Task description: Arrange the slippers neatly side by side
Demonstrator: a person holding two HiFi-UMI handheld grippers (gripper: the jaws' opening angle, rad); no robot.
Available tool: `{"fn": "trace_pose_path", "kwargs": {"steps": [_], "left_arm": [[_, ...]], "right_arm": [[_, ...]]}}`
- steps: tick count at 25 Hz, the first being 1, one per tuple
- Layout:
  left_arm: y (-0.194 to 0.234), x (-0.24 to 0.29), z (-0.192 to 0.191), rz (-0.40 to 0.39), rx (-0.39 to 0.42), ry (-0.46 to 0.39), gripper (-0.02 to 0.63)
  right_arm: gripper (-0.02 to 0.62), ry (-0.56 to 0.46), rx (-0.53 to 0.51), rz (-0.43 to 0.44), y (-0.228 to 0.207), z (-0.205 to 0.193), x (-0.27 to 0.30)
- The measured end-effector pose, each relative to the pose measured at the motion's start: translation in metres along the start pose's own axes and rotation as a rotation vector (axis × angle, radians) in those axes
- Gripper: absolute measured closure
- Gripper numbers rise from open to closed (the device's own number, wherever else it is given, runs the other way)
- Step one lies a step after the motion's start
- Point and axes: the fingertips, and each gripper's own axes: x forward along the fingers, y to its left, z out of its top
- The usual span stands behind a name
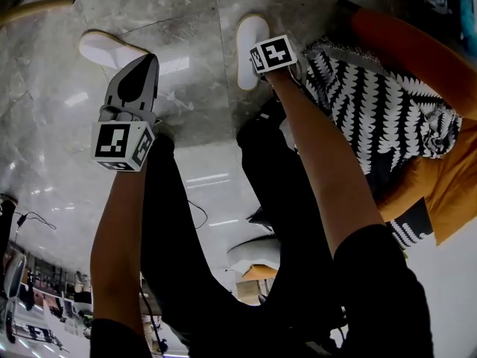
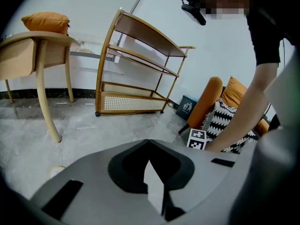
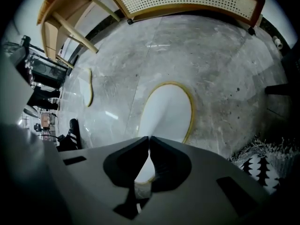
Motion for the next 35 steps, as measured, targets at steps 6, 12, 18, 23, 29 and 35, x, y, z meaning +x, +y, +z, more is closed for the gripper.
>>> {"fn": "trace_pose_path", "kwargs": {"steps": [6,12,18,23,29,35], "left_arm": [[-0.005,-0.004,0.003,-0.007,-0.003,0.009,0.591],[-0.009,-0.030,0.015,0.015,-0.058,0.066,0.591],[-0.036,-0.078,0.077,-0.025,-0.118,0.049,0.591],[-0.052,-0.128,0.137,0.001,-0.171,-0.022,0.591],[-0.045,-0.172,0.203,0.089,-0.197,-0.172,0.591],[-0.017,-0.182,0.210,0.175,-0.231,-0.231,0.591]], "right_arm": [[0.451,-0.054,-0.018,-0.012,0.002,0.002,-0.019],[0.536,-0.215,0.010,-0.007,0.020,0.008,-0.100],[0.563,-0.448,-0.030,0.039,0.074,0.045,-0.233],[0.563,-0.757,-0.026,0.087,0.132,0.086,-0.376],[0.563,-1.237,0.056,0.067,0.183,0.109,-0.541],[0.563,-1.233,0.074,0.039,0.188,0.109,-0.533]]}}
